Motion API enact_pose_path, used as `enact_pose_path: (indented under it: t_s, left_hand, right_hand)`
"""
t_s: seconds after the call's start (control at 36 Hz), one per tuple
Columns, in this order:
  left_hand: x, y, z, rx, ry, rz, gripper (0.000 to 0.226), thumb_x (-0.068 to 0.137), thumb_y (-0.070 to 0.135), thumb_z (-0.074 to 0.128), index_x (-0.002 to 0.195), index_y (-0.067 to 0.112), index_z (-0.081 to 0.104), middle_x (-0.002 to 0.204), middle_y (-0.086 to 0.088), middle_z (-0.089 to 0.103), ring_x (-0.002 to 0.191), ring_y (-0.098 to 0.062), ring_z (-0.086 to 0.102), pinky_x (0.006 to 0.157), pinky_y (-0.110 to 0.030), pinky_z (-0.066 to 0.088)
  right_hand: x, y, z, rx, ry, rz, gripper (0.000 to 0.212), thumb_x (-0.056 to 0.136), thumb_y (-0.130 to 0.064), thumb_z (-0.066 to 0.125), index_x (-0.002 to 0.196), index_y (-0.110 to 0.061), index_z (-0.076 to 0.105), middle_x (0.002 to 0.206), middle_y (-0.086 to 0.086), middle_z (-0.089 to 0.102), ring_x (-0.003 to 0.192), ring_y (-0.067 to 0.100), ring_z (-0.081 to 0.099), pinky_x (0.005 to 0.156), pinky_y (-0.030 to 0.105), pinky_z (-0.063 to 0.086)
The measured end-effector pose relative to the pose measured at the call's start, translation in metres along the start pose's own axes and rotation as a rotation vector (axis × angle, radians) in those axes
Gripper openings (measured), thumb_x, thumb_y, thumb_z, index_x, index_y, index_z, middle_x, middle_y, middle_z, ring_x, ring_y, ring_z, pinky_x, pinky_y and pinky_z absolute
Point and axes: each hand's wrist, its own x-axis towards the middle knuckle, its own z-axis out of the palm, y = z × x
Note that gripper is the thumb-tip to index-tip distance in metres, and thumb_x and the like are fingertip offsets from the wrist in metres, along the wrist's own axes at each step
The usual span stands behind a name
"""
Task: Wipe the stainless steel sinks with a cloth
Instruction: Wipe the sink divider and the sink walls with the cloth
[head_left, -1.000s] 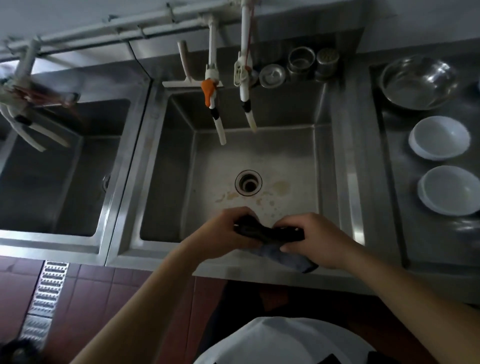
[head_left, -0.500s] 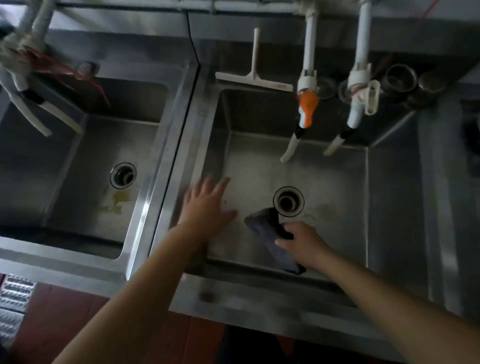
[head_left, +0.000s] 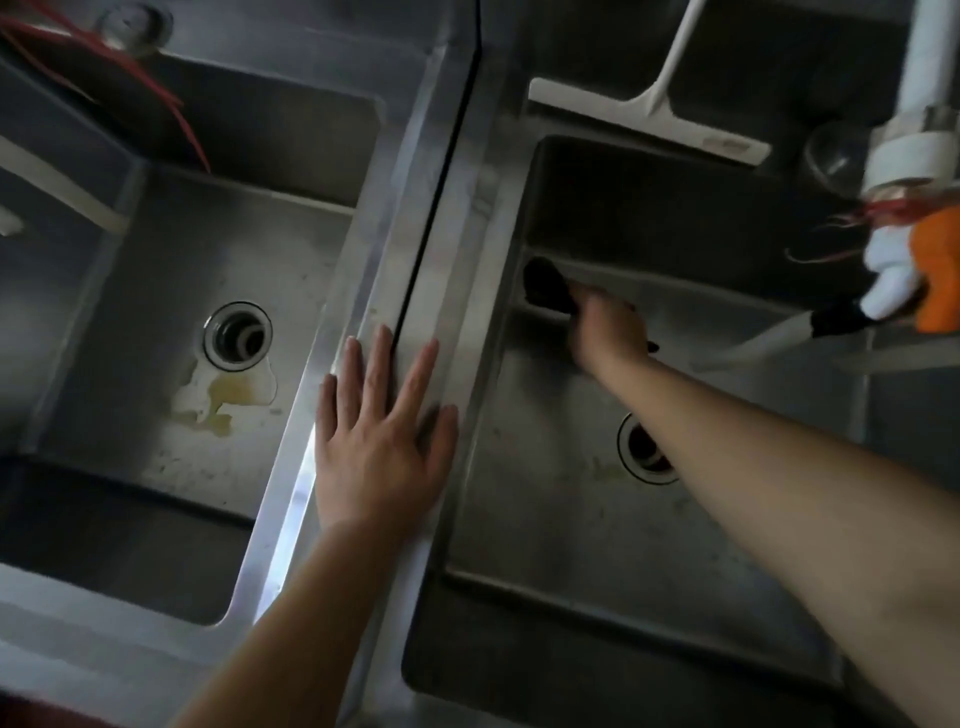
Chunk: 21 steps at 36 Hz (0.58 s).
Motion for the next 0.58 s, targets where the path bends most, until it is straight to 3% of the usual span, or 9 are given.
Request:
enact_pose_path:
  t_s: [0.06,0.17,0.28,0.44,0.58]
  left_hand:
    - [0.001,0.000,0.001,-0.005,0.003,-0.003,0.062,0.099,0.061,0.026,0.155,0.047,0.004,0.167,0.004,-0.004,0.153,-0.020,-0.012,0.124,-0.045,0.001]
    - [0.000,-0.001,0.002,-0.009,0.031,0.003,0.063,0.098,0.058,0.033,0.156,0.044,0.012,0.167,0.002,0.002,0.154,-0.021,-0.006,0.124,-0.045,0.004]
    - [0.001,-0.001,0.005,-0.018,0.076,0.003,0.064,0.096,0.056,0.038,0.155,0.042,0.020,0.167,0.001,0.010,0.154,-0.023,0.000,0.124,-0.047,0.008]
    - [0.001,-0.002,0.010,-0.016,0.155,0.019,0.063,0.094,0.054,0.042,0.154,0.039,0.028,0.165,-0.002,0.018,0.154,-0.027,0.008,0.121,-0.052,0.017]
    - [0.001,-0.001,0.009,-0.003,0.161,0.013,0.063,0.094,0.052,0.046,0.153,0.038,0.031,0.165,-0.003,0.019,0.153,-0.029,0.011,0.122,-0.049,0.015]
  right_hand:
    - [0.014,0.000,0.015,-0.053,-0.052,-0.095,0.059,0.099,-0.007,0.042,0.154,-0.025,0.034,0.157,0.011,0.036,0.140,0.035,0.039,0.110,0.042,0.039]
    - [0.023,0.005,0.050,-0.100,-0.105,-0.086,0.073,0.094,-0.008,0.050,0.159,-0.024,0.019,0.165,0.008,0.018,0.149,0.030,0.023,0.116,0.049,0.027]
    - [0.032,0.019,0.070,-0.200,-0.117,-0.019,0.075,0.100,-0.031,0.049,0.160,-0.027,0.003,0.168,0.003,-0.001,0.154,0.028,0.000,0.118,0.058,0.012]
    - [0.073,0.022,0.077,-0.171,-0.119,-0.063,0.071,0.101,-0.043,0.042,0.158,-0.036,0.001,0.168,0.001,-0.005,0.154,0.029,-0.010,0.115,0.067,-0.002]
    - [0.104,0.018,0.091,-0.187,-0.198,-0.009,0.066,0.099,-0.063,0.025,0.156,-0.046,-0.003,0.167,-0.006,-0.009,0.152,0.029,-0.018,0.110,0.072,-0.010]
